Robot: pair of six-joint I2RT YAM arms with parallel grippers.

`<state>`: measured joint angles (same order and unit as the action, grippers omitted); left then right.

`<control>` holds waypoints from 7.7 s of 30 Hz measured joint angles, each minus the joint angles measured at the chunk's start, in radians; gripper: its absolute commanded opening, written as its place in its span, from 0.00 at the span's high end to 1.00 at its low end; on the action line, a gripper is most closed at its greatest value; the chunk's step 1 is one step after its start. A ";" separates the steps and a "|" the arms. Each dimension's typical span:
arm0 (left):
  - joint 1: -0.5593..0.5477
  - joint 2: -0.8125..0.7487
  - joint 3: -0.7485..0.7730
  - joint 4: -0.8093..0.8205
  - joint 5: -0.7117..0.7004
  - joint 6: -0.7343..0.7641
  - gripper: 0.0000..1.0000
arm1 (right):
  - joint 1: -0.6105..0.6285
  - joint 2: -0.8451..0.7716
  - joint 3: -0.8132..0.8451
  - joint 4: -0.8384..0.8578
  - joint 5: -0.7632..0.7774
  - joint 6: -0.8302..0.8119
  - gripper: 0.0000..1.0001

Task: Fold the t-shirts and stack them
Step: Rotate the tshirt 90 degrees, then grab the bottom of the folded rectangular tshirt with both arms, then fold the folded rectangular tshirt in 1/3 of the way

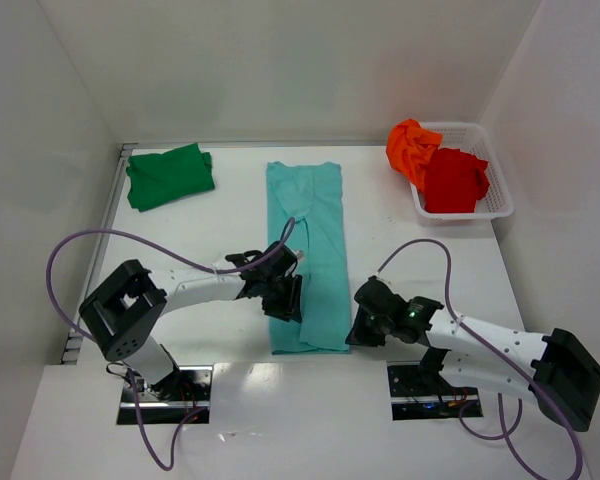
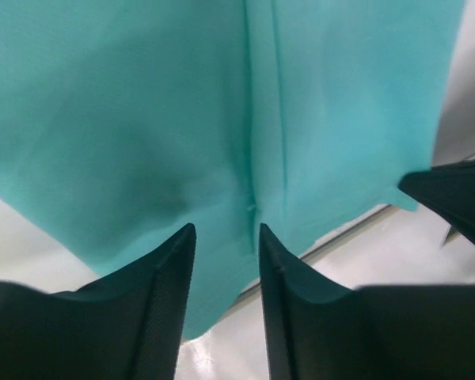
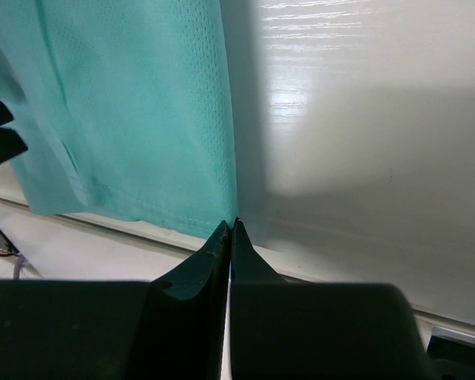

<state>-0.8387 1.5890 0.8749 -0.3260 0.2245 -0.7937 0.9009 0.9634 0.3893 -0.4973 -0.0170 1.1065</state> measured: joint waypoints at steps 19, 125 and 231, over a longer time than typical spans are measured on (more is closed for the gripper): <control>0.012 0.038 -0.025 -0.005 -0.066 -0.098 0.71 | 0.000 -0.049 -0.018 -0.006 -0.022 0.007 0.71; 0.009 -0.249 -0.253 -0.114 -0.029 -0.179 0.36 | 0.029 0.219 0.056 0.146 -0.074 -0.045 0.79; 0.503 0.554 0.774 -0.253 0.067 0.373 0.82 | -0.483 0.894 0.834 0.216 0.029 -0.504 0.92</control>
<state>-0.3355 2.1433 1.6493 -0.5785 0.2913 -0.4206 0.4179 1.8576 1.2236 -0.2813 0.0116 0.6025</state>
